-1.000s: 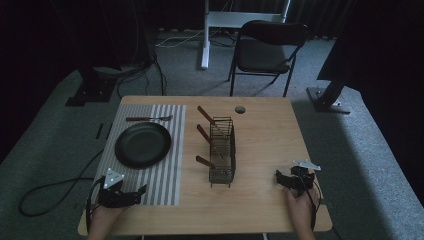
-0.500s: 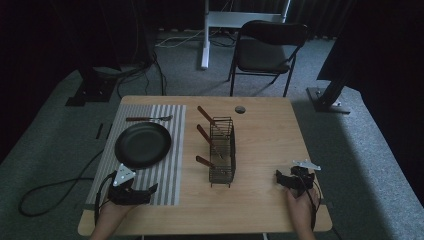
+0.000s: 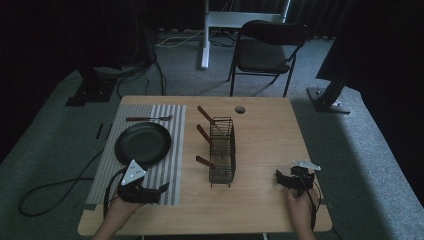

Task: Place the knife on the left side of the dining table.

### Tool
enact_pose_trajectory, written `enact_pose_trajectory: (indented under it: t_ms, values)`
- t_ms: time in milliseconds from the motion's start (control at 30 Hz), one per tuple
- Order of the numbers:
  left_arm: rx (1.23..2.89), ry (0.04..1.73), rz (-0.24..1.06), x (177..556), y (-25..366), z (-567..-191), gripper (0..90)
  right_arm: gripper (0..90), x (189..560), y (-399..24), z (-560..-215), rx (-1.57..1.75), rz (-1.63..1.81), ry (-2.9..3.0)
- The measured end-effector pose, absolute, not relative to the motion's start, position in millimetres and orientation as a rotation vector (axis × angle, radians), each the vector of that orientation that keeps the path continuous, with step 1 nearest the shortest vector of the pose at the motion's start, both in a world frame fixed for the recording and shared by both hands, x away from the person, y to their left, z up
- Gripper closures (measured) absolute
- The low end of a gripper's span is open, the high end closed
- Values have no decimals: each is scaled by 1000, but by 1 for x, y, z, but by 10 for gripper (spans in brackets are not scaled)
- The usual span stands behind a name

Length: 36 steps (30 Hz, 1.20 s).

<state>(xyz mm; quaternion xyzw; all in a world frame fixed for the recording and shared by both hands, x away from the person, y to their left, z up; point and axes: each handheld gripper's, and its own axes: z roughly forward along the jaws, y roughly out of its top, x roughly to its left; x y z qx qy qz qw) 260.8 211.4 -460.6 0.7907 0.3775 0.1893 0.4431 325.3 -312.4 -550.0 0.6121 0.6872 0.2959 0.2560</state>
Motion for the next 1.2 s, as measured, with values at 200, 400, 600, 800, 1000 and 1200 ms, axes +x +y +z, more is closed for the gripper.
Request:
enact_pose_trajectory:
  t_ms: [200, 400, 600, 800, 1000, 1200]
  values:
    - [1960, 880, 465, 263, 202, -452, 39, 116, 325, -312, -550, 1661, 803, 1865]
    - [1970, 801, 458, 264, 190, -444, 39, 116, 325, -312, -550, 1661, 803, 1865]
    - [1972, 748, 452, 267, 178, -437, 39, 116, 325, -312, -550, 1660, 802, 1866]
    - [1977, 698, 435, 270, 167, -433, 39, 116, 325, -312, -550, 1661, 802, 1866]
    - [1975, 656, 431, 273, 155, -426, 39, 116, 325, -312, -550, 1661, 803, 1865]
    - [1968, 629, 406, 279, 146, -421, 39, 116, 325, -312, -550, 1660, 803, 1866]
